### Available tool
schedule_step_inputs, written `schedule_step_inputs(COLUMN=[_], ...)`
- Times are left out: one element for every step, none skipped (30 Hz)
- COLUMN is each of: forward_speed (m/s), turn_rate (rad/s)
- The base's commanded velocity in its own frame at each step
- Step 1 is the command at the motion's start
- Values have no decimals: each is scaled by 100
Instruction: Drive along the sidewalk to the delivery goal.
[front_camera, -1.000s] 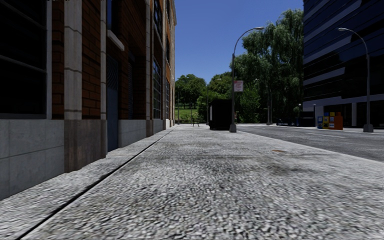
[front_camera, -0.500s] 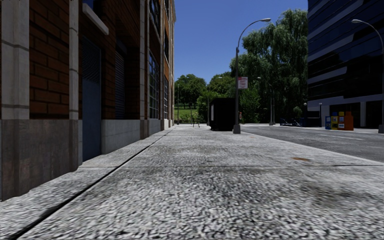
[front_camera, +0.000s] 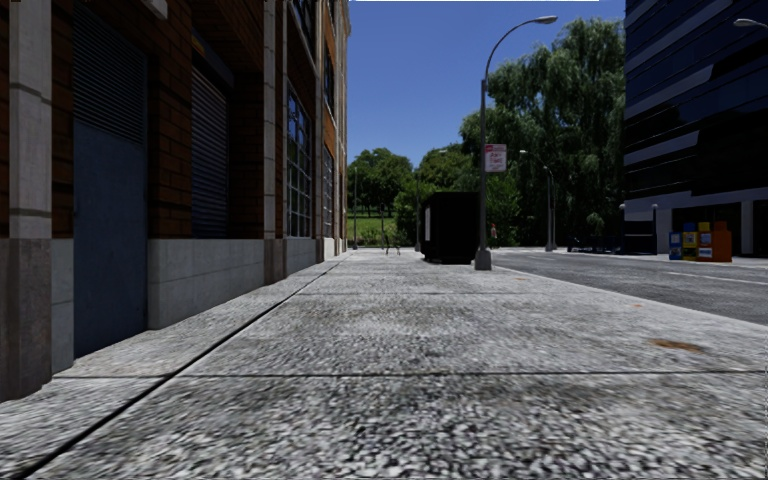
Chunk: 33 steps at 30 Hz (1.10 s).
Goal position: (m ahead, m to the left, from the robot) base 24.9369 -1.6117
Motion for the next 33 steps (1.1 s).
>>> schedule_step_inputs(forward_speed=[200, 200, 200, 200, 200, 200, 200, 200, 200, 200, 200, 200, 200, 200, 200, 200, 200, 200, 200, 200, 200, 200, 200, 200, 200, 200, 200, 200, 200, 200, 200, 200, 200], turn_rate=[0, 0, 0, 0, 0, 0, 0, 0, 0, 0, 0, 0, 0, 0, 0, 0, 0, 0, 0, 0, 0, 0, 0, 0, 0, 0, 0, 0, 0, 0, 0, 0, 0])
